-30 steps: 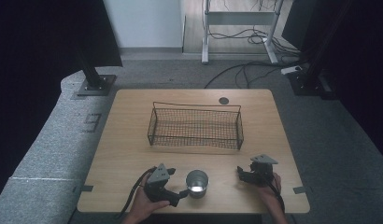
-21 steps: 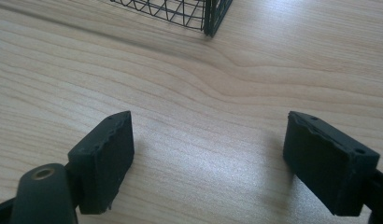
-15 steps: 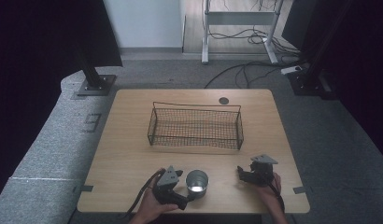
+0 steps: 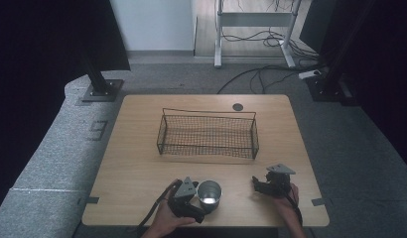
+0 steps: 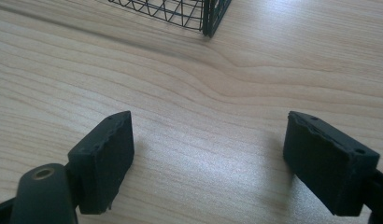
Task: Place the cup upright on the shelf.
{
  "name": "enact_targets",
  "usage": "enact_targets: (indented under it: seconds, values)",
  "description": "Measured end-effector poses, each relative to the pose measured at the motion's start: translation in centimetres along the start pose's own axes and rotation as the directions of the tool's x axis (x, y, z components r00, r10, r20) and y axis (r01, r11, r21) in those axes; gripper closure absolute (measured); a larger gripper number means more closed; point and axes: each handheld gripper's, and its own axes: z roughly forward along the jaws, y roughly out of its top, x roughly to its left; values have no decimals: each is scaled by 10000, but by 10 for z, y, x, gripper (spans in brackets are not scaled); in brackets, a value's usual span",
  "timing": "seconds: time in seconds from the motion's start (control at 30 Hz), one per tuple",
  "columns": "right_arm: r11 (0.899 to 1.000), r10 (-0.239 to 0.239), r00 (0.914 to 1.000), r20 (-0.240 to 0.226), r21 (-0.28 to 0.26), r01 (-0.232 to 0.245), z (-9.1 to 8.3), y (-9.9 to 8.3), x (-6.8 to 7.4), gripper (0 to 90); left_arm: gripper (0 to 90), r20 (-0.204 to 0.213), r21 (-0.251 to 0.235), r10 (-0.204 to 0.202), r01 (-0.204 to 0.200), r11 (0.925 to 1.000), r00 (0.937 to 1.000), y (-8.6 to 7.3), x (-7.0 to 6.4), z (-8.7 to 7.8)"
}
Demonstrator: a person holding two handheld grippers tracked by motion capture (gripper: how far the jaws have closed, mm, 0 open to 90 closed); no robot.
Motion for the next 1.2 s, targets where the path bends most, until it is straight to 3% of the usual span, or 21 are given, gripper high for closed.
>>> enact_targets:
  seconds: [0.3, 0.67, 0.93, 1.2]
  values:
    - [10000, 3, 10000, 5, 0, -3, 0, 0, 0, 161, 19, 7, 51, 53, -53, 10000, 10000, 2, -2, 8]
    - [10000, 20, 10000, 1, -11, -20, 0, 0, 0, 162, 114, -1, -137, -45, 45, 9999, 10000, 6, -2, 16]
    - [10000, 22, 10000, 1, -11, -22, 0, 0, 0, 162, 142, -193, -113, 76, -78, 9999, 9998, 7, -3, 16]
    - [10000, 23, 10000, 0, -13, -23, 0, 0, 0, 162, 191, -384, -430, 149, -166, 9989, 9992, 5, 1, 13]
